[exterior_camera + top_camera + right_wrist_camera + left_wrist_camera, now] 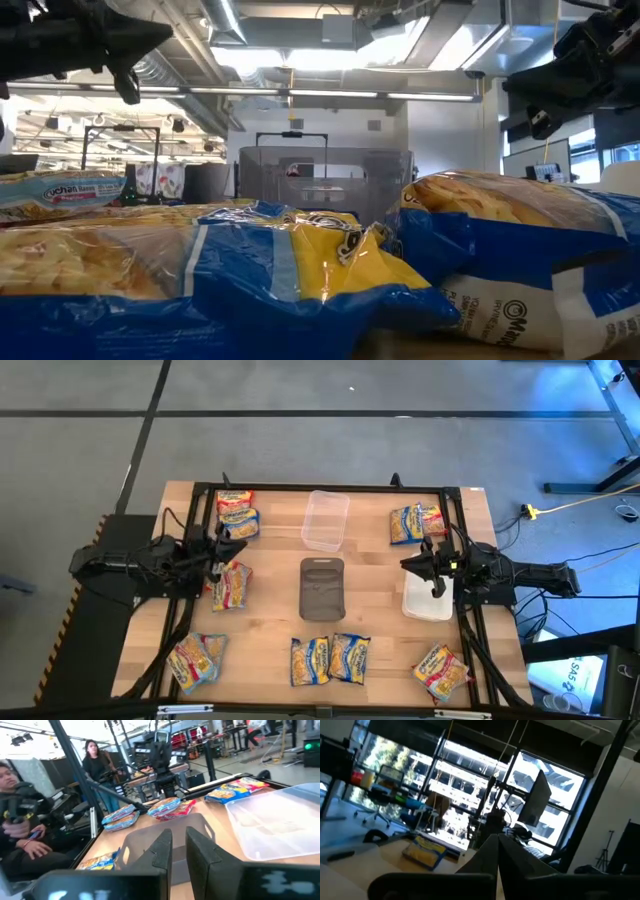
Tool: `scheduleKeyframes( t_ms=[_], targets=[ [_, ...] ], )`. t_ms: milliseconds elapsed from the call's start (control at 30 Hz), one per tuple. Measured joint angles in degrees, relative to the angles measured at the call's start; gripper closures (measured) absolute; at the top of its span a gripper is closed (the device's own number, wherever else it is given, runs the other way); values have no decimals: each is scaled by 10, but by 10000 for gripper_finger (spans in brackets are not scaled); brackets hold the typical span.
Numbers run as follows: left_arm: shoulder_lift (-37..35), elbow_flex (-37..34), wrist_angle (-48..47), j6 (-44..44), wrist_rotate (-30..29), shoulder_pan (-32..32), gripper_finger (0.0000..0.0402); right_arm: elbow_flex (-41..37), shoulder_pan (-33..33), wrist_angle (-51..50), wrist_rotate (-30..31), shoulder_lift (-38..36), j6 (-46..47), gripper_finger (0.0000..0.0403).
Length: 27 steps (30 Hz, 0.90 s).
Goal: Sort Maruchan noodles
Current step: Put the blue noodle pack into the transparent bin
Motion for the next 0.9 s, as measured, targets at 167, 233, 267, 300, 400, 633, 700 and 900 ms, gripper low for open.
scheduleKeyframes(
  t_ms=[167,233,267,300,400,633,700,900],
  targets=[
    [108,34,3,-14,-23,-38,399,0,0,0,3,0,17,370],
    [158,62,4,-13,-24,-53,399,0,0,0,3,0,17,370],
    [182,78,4,-12,-23,-60,399,0,0,0,3,0,17,370],
    [208,94,4,-12,-23,-67,399,0,0,0,3,0,18,370],
    [285,142,3,-12,-22,-92,399,0,0,0,3,0,28,370],
    [447,254,-31,-1,-27,-158,399,0,7,0,-7,0,37,370],
    [489,291,-52,-1,-34,-179,399,0,16,1,-9,0,45,370],
    [609,406,-145,-5,-57,-239,399,0,63,6,-5,0,58,370]
  ],
)
